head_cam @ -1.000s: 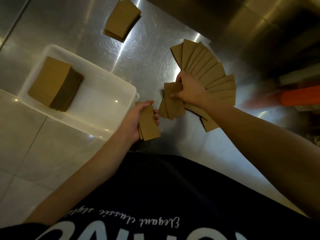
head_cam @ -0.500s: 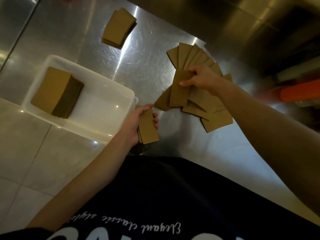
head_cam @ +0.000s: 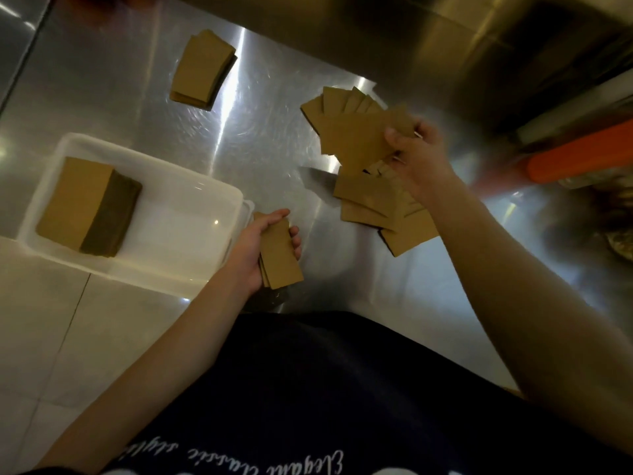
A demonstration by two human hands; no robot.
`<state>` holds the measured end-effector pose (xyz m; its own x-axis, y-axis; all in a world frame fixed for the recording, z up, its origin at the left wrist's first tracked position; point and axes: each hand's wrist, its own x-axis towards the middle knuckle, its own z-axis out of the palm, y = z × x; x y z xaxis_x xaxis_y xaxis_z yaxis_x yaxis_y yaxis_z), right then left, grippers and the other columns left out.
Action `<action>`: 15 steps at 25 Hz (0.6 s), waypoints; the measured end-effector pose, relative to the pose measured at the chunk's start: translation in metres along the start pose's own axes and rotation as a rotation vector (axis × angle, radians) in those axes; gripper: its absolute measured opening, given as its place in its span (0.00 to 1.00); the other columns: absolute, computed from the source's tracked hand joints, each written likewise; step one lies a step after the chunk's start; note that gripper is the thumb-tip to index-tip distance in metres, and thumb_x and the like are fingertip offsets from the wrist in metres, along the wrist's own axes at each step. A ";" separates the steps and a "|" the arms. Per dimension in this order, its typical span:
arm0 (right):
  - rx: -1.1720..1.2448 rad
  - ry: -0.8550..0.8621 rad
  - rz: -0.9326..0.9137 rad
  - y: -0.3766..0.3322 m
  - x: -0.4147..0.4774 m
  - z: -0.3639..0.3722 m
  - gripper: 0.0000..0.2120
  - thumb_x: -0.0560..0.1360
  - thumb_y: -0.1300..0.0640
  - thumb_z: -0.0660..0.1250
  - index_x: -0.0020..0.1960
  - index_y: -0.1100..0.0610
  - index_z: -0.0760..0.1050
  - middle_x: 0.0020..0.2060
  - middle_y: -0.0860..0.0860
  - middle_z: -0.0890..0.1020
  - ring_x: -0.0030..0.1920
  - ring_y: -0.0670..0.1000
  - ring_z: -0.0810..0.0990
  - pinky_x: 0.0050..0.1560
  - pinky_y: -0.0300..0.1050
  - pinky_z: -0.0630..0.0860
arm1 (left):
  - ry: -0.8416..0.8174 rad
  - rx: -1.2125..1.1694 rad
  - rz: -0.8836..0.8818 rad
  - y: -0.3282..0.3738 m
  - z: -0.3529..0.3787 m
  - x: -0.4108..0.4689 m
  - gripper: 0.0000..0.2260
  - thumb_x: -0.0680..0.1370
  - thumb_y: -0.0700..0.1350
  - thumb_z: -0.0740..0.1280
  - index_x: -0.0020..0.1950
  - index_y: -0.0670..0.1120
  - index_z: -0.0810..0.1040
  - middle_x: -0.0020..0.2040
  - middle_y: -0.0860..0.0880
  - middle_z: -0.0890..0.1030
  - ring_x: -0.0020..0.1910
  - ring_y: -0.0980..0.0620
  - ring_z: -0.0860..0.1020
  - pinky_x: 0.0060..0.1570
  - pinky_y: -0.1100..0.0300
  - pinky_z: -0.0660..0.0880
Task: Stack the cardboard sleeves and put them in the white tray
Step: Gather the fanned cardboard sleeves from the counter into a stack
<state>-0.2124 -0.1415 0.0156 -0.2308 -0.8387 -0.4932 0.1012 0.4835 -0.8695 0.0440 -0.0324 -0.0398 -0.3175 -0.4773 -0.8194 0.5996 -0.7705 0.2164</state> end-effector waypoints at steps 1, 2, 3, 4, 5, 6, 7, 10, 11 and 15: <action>0.086 0.072 0.026 0.006 -0.004 -0.010 0.13 0.74 0.64 0.70 0.57 0.62 0.75 0.56 0.60 0.79 0.58 0.62 0.80 0.56 0.58 0.80 | 0.000 0.001 0.001 0.000 0.001 0.001 0.14 0.76 0.46 0.69 0.61 0.47 0.78 0.42 0.43 0.82 0.38 0.46 0.81 0.40 0.53 0.80; 0.136 0.130 0.059 0.016 -0.011 -0.017 0.14 0.74 0.65 0.71 0.58 0.65 0.75 0.56 0.63 0.80 0.58 0.65 0.79 0.56 0.59 0.80 | 0.000 0.001 0.002 -0.001 0.002 0.002 0.15 0.75 0.46 0.69 0.61 0.47 0.78 0.41 0.43 0.82 0.38 0.46 0.81 0.40 0.53 0.80; 0.142 0.180 0.100 0.028 -0.020 -0.021 0.17 0.73 0.65 0.71 0.61 0.67 0.75 0.56 0.64 0.80 0.57 0.65 0.80 0.55 0.58 0.80 | -0.002 0.000 0.002 0.000 0.003 0.003 0.15 0.75 0.45 0.69 0.61 0.47 0.78 0.41 0.42 0.82 0.38 0.46 0.81 0.39 0.53 0.80; 0.103 0.227 0.139 0.040 -0.029 -0.022 0.19 0.72 0.64 0.72 0.62 0.65 0.76 0.56 0.61 0.81 0.56 0.62 0.81 0.54 0.56 0.81 | -0.005 0.000 -0.001 0.000 0.004 0.005 0.15 0.74 0.45 0.70 0.61 0.47 0.78 0.41 0.42 0.82 0.37 0.46 0.81 0.39 0.54 0.80; 0.045 0.269 0.170 0.052 -0.037 -0.021 0.19 0.71 0.63 0.73 0.61 0.63 0.76 0.55 0.58 0.82 0.55 0.59 0.82 0.53 0.55 0.81 | -0.009 0.004 -0.007 0.001 0.006 0.006 0.15 0.74 0.45 0.70 0.61 0.47 0.78 0.41 0.42 0.82 0.37 0.46 0.81 0.39 0.54 0.80; -0.010 0.303 0.189 0.063 -0.043 -0.018 0.18 0.71 0.62 0.74 0.59 0.60 0.77 0.53 0.55 0.82 0.55 0.57 0.82 0.54 0.56 0.81 | -0.008 0.011 -0.010 0.001 0.008 0.008 0.15 0.74 0.45 0.70 0.60 0.47 0.78 0.41 0.42 0.82 0.37 0.46 0.81 0.39 0.54 0.80; -0.064 0.337 0.202 0.073 -0.046 -0.013 0.17 0.70 0.62 0.74 0.57 0.57 0.76 0.53 0.54 0.82 0.55 0.57 0.81 0.55 0.57 0.80 | -0.005 0.021 -0.011 0.002 0.009 0.009 0.15 0.74 0.45 0.70 0.61 0.47 0.78 0.41 0.42 0.82 0.37 0.46 0.81 0.39 0.54 0.80; -0.295 0.432 0.244 0.089 -0.047 -0.004 0.25 0.69 0.57 0.75 0.64 0.59 0.71 0.57 0.55 0.79 0.56 0.55 0.79 0.57 0.53 0.78 | -0.002 0.054 -0.021 0.003 0.010 0.011 0.16 0.73 0.46 0.70 0.61 0.47 0.78 0.41 0.43 0.82 0.38 0.46 0.81 0.39 0.53 0.80; -0.369 0.453 0.237 0.093 -0.047 -0.002 0.28 0.70 0.56 0.75 0.66 0.58 0.69 0.58 0.54 0.77 0.55 0.53 0.78 0.55 0.50 0.78 | 0.002 0.059 -0.025 0.004 0.011 0.011 0.16 0.74 0.46 0.70 0.62 0.48 0.78 0.42 0.43 0.82 0.38 0.46 0.81 0.39 0.53 0.80; -0.452 0.465 0.196 0.093 -0.043 0.001 0.20 0.71 0.59 0.73 0.59 0.52 0.68 0.48 0.49 0.75 0.50 0.53 0.78 0.48 0.49 0.80 | 0.000 0.066 -0.031 0.009 0.011 0.012 0.17 0.74 0.46 0.70 0.62 0.48 0.78 0.42 0.43 0.83 0.39 0.47 0.81 0.40 0.53 0.80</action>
<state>-0.1914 -0.0603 -0.0442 -0.6516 -0.5789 -0.4901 -0.2076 0.7576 -0.6188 0.0373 -0.0497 -0.0414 -0.3354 -0.4528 -0.8261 0.5401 -0.8109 0.2252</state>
